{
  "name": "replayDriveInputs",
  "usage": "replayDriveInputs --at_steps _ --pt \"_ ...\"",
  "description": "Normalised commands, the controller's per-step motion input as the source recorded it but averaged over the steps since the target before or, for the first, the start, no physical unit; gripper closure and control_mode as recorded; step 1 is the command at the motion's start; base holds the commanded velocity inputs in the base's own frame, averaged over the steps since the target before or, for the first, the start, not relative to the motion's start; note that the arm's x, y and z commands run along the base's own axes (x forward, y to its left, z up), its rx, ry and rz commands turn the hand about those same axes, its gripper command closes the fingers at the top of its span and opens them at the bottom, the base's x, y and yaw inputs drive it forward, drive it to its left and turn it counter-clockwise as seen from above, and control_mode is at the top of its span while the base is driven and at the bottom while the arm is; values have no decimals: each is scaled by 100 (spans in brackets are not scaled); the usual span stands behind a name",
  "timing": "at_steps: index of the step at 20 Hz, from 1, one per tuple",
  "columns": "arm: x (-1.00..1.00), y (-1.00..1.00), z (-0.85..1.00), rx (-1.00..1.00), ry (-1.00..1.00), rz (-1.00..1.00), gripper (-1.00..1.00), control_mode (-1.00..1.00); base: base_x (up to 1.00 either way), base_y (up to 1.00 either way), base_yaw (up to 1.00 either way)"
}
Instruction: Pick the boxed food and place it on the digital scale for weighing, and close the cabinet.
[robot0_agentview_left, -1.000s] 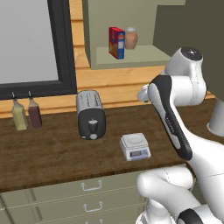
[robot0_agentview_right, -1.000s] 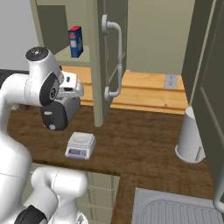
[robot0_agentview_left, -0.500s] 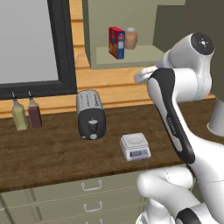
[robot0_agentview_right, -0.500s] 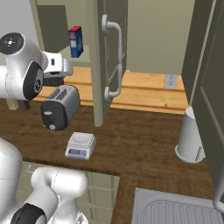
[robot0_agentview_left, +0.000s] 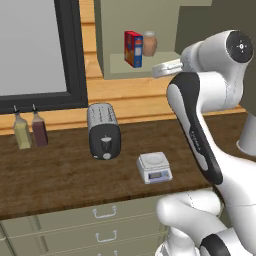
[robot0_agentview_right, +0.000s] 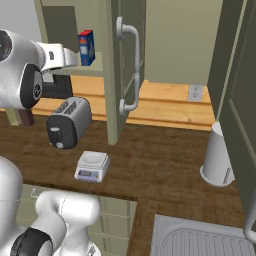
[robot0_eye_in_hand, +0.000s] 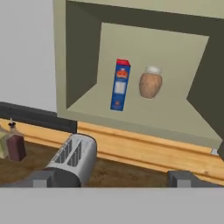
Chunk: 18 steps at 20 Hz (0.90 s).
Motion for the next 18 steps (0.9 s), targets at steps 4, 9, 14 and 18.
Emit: replayDriveInputs --at_steps 4,9,14,18 --pt "16 0 5 7 -14 1 -100 -100 0 0 0" --pt "33 0 0 6 -6 0 -100 -100 0 0 0" --pt "42 0 0 0 0 0 -100 -100 0 0 0" --pt "41 0 1 0 0 0 -100 -100 0 0 0"
